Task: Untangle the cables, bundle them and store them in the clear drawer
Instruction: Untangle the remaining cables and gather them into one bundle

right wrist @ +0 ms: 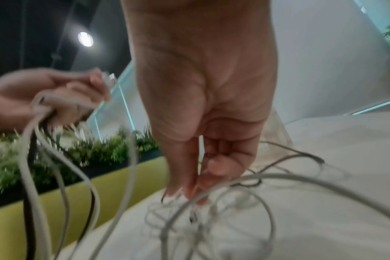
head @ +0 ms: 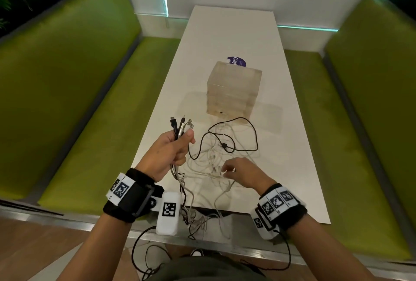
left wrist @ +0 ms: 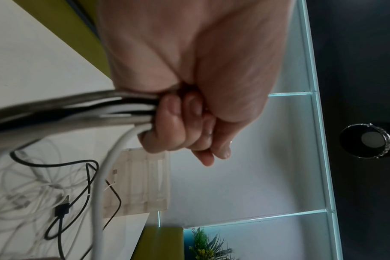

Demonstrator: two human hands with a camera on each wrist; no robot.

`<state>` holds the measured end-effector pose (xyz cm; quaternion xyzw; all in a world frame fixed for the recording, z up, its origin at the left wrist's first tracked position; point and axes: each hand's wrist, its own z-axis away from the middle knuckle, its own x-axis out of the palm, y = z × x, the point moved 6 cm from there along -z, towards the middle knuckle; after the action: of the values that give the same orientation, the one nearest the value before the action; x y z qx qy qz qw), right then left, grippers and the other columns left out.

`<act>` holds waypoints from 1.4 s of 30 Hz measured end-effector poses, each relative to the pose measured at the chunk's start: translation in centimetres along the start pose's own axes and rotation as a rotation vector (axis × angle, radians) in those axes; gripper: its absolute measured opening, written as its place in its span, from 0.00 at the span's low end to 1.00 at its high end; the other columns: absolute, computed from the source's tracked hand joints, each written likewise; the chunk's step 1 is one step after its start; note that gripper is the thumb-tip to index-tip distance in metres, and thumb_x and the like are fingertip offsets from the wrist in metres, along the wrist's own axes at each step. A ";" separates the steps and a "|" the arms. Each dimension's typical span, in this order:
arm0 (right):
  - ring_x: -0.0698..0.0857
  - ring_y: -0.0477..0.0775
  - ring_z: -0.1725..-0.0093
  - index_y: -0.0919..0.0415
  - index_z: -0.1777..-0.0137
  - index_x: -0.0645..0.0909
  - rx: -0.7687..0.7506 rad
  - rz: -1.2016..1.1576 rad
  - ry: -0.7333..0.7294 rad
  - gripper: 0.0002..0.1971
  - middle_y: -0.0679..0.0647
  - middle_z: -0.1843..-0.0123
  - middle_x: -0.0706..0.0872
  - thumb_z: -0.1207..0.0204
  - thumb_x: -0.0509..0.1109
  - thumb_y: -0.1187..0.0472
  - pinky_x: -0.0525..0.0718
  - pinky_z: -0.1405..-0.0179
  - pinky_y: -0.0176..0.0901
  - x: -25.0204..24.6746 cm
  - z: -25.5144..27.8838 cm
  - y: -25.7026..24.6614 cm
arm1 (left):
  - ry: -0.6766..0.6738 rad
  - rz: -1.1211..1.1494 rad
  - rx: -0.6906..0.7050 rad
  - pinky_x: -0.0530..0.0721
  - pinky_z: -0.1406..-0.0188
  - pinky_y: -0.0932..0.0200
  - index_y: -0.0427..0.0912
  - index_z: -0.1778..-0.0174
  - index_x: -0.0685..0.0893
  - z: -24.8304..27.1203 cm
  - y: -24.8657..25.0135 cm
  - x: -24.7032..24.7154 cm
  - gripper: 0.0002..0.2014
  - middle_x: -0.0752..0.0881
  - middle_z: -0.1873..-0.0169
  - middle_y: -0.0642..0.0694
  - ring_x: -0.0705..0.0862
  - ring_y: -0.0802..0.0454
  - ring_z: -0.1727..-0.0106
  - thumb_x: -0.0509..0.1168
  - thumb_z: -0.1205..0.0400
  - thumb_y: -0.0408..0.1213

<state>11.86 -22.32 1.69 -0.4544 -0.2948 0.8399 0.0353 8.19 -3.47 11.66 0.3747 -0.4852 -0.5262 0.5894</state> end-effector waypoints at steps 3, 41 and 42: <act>0.84 0.54 0.47 0.55 0.45 0.83 0.043 0.098 -0.092 0.19 0.52 0.46 0.86 0.32 0.76 0.45 0.77 0.54 0.43 2.6 -1.1 0.1 | 0.010 0.008 -0.012 0.59 0.83 0.68 0.39 0.63 0.77 0.2 -0.2 0.1 0.11 0.61 0.80 0.56 0.57 0.60 0.81 0.65 0.22 0.43; 0.69 0.45 0.73 0.60 0.38 0.83 -0.360 -0.400 -0.429 0.13 0.50 0.74 0.71 0.16 0.61 0.59 0.71 0.69 0.31 -3.8 6.9 -6.8 | 0.139 0.715 -0.106 0.89 0.63 0.59 0.37 0.55 0.81 -2.4 -0.4 0.3 0.11 0.82 0.75 0.50 0.86 0.56 0.70 0.55 0.13 0.35; 0.69 0.45 0.74 0.60 0.38 0.83 -0.354 -0.396 -0.429 0.13 0.51 0.75 0.71 0.15 0.61 0.58 0.71 0.69 0.31 -3.7 6.9 -6.7 | 0.140 0.727 -0.100 0.88 0.65 0.61 0.39 0.56 0.80 -2.5 -0.3 0.1 0.11 0.81 0.75 0.51 0.85 0.56 0.71 0.55 0.13 0.36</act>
<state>7.17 -21.24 10.78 -0.2003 -0.5195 0.8288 0.0556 10.54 -3.81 10.74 0.1838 -0.5188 -0.2787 0.7870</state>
